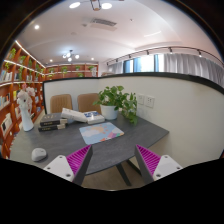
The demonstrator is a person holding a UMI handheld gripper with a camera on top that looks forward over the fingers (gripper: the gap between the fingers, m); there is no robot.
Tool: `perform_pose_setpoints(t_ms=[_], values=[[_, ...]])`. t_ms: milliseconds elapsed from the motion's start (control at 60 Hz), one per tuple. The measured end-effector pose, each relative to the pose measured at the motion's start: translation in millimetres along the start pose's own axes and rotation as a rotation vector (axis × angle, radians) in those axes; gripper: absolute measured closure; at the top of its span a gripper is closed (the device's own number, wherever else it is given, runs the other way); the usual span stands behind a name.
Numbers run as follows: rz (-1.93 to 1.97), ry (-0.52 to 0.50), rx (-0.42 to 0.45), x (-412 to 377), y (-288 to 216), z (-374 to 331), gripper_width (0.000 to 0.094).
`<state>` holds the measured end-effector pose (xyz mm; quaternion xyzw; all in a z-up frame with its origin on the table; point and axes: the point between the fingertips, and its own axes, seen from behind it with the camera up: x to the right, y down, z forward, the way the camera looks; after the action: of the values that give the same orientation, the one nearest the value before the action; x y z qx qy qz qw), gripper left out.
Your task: Arrange mouse
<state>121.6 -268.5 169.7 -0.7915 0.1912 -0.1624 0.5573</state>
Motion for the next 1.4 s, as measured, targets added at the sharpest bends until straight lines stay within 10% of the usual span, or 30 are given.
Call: perform_pose_setpoints(t_ms=[483, 1400], values=[[-0.097, -0.333, -0.248, -210.3, 153.4, -37.9, 0.008], [-0.236, -0.565, -0.296, -457.7, 137.8, 91.0, 0.0094]])
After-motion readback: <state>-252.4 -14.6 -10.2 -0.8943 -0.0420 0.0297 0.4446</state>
